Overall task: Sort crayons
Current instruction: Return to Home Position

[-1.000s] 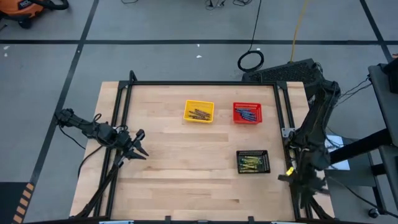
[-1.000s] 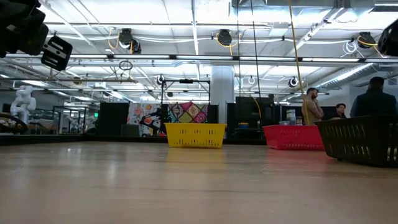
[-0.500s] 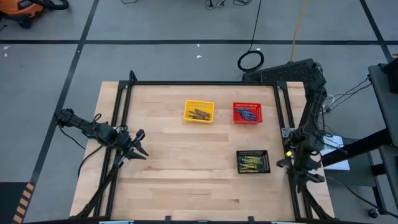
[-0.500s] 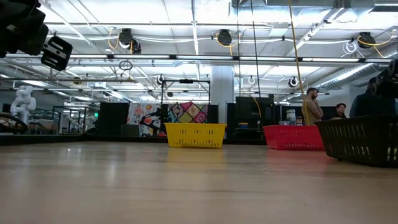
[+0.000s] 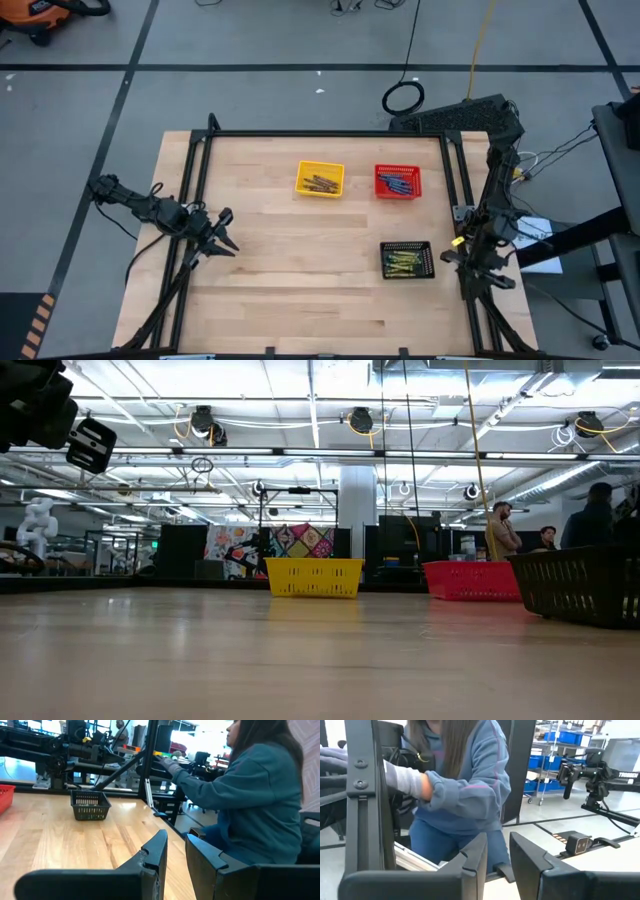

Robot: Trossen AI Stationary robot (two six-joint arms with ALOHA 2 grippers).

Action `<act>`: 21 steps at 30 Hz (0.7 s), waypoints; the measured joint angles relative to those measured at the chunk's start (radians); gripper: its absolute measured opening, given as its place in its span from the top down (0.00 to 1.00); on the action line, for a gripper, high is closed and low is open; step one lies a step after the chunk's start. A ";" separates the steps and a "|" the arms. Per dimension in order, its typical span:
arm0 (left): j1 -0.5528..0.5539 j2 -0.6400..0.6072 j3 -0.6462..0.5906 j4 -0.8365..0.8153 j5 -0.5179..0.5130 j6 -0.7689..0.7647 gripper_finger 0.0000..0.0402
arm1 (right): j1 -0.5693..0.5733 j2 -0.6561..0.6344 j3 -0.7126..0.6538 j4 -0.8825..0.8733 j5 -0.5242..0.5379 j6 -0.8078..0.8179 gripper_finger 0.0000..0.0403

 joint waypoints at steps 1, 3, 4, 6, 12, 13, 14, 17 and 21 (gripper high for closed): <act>0.000 0.000 0.000 0.000 0.000 0.000 0.81 | 0.000 0.002 0.000 0.001 -0.001 0.000 0.83; 0.000 0.000 0.000 0.000 0.000 0.000 0.81 | 0.000 0.001 -0.001 0.002 0.000 0.016 0.83; 0.000 0.000 0.000 0.000 0.000 0.000 0.81 | 0.000 0.000 -0.001 0.002 0.000 0.025 0.83; 0.000 0.000 0.000 0.000 0.000 0.000 0.81 | 0.000 0.000 -0.001 0.003 -0.002 0.034 0.83; 0.000 0.000 0.000 0.000 0.001 0.000 0.81 | 0.000 -0.001 -0.001 0.003 -0.001 0.009 0.83; 0.000 0.000 0.000 0.000 0.001 0.000 0.81 | 0.000 -0.001 -0.001 0.003 -0.001 0.002 0.83; 0.000 0.000 0.000 0.000 0.001 0.000 0.81 | 0.000 -0.001 -0.002 0.003 -0.001 -0.005 0.83; 0.000 0.000 0.000 0.000 0.001 0.000 0.81 | -0.003 -0.001 -0.002 0.003 -0.002 -0.018 0.83; 0.000 0.000 0.000 0.000 0.002 0.000 0.81 | -0.024 -0.001 -0.002 0.004 -0.002 -0.019 0.83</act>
